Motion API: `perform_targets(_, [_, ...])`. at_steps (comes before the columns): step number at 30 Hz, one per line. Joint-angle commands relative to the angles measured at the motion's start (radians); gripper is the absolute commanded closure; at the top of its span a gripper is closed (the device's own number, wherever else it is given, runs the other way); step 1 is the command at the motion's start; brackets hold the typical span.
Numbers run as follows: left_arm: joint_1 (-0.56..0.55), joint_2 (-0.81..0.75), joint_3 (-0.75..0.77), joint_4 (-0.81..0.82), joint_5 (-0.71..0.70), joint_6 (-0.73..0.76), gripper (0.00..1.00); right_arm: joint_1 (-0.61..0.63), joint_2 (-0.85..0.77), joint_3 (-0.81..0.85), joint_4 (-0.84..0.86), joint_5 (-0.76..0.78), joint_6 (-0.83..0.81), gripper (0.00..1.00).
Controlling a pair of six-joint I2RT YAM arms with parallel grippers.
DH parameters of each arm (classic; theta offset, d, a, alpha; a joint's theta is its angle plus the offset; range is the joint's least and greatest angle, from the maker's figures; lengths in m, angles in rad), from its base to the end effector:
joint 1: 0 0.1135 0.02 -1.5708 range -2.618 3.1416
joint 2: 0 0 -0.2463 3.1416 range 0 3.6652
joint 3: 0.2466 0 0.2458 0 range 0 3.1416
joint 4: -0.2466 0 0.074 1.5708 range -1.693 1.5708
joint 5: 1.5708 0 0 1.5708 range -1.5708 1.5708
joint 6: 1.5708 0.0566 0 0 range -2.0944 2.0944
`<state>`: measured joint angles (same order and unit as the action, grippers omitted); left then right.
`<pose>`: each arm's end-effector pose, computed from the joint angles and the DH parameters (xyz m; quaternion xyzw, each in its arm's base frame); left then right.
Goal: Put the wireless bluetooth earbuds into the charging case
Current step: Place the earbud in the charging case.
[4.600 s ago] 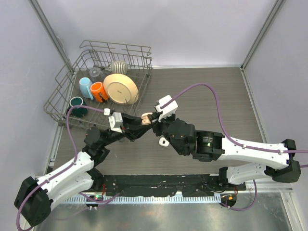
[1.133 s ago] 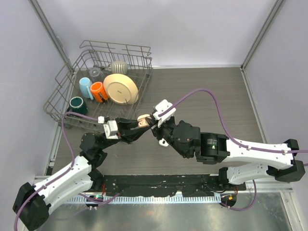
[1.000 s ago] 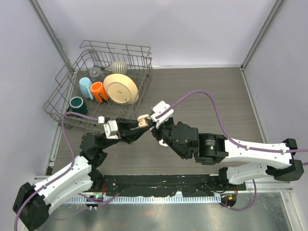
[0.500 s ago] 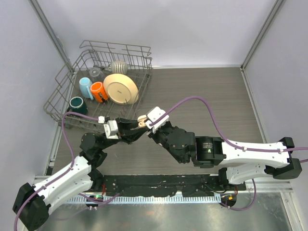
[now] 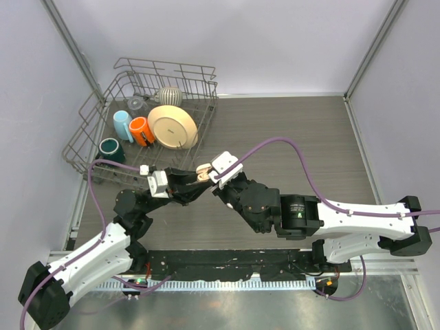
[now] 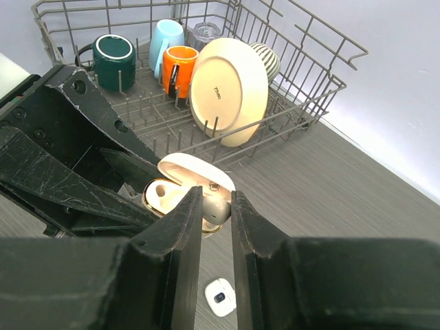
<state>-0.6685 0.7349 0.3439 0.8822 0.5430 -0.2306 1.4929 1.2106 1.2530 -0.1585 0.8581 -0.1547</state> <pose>0.1298 -0.1398 0.3010 0.3321 0.4333 -0.4833 0.6844 0.0644 0.2749 0.4012 -0.3104 0.6645 0.1313 0.6670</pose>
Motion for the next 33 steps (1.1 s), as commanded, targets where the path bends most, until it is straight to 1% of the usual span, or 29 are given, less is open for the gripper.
perform_targets(1, [0.000,-0.008,0.044,0.052,0.006,-0.007,1.00,0.004,-0.031,0.010,0.043,0.002,0.014,0.99])
perform_targets(9, [-0.009,0.011,0.058,0.055,0.029,-0.016,1.00,0.006,-0.025,-0.013,0.096,0.024,0.001,0.99])
perform_targets(22, [-0.016,-0.014,0.049,0.072,0.014,-0.029,1.00,0.006,-0.051,-0.059,0.099,0.042,-0.019,0.99])
perform_targets(28, [-0.016,-0.025,0.044,0.083,-0.020,-0.029,1.00,0.006,-0.065,-0.066,0.067,-0.030,0.012,0.99])
perform_targets(33, [-0.017,-0.020,0.047,0.104,-0.049,-0.027,1.00,0.006,-0.057,-0.044,-0.013,-0.115,0.066,0.99])
